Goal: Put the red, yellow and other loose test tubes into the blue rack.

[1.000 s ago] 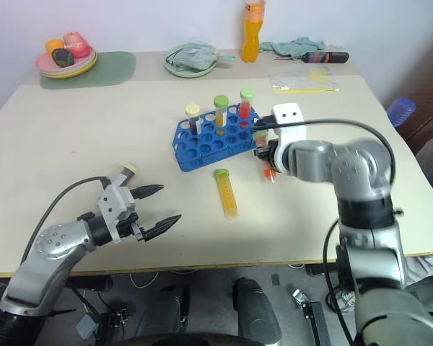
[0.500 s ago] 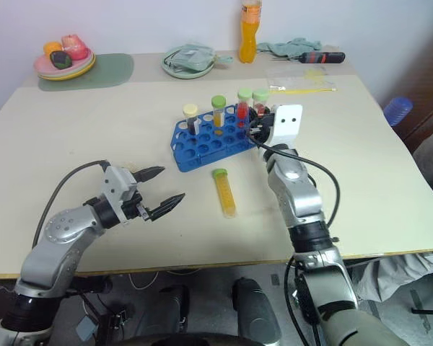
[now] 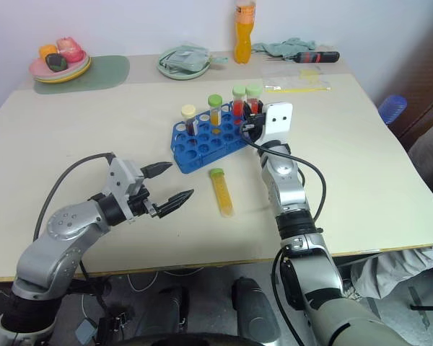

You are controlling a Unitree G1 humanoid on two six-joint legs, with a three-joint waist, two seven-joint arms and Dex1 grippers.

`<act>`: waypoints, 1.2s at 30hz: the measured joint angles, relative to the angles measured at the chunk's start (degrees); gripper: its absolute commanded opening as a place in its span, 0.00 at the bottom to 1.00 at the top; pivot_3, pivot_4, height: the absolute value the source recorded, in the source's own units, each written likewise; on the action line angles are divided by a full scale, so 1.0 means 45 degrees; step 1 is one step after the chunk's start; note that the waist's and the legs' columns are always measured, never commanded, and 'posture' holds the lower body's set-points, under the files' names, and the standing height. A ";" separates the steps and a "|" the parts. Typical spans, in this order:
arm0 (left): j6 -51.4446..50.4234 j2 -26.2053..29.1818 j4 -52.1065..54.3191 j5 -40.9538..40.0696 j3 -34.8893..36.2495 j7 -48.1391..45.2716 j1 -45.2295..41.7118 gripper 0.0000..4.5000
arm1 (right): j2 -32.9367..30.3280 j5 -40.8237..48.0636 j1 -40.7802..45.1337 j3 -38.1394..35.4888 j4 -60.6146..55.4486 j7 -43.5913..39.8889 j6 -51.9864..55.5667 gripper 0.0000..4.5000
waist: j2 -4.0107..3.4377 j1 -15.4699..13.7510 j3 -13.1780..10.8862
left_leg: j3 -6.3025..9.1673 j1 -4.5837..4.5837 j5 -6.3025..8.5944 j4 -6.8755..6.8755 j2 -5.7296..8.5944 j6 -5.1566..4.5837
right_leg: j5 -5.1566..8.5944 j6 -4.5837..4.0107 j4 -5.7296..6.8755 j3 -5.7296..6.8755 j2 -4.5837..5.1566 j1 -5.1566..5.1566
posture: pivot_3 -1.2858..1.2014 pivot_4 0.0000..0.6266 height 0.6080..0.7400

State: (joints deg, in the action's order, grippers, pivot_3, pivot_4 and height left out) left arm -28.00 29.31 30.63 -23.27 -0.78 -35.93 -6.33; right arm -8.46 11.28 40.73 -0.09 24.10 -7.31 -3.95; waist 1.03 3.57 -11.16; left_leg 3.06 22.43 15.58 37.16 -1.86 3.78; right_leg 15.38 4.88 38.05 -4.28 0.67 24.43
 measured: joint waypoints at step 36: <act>0.1080 -0.0020 -0.0517 0.0063 0.0089 -0.0258 0.0713 1.00 | 0.0636 -0.0758 0.3069 -0.1597 0.7232 -0.0170 -0.4011 0.17 | -0.0003 0.0112 -0.0001 | -0.0006 -0.0004 0.0000 -0.0001 0.0001 0.0001 | 0.0000 -0.0001 0.0002 -0.0005 0.0002 0.0000 | 0.52 0.24 1.00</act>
State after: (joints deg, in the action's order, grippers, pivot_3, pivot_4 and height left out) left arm -23.14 29.23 28.30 -22.98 -0.37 -37.09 -3.12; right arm -5.59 7.87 54.54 -7.28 56.65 -8.08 -22.00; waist 1.02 4.07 -11.16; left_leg 3.03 22.41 15.58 37.15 -1.86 3.78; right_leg 15.38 4.87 38.06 -4.31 0.68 24.43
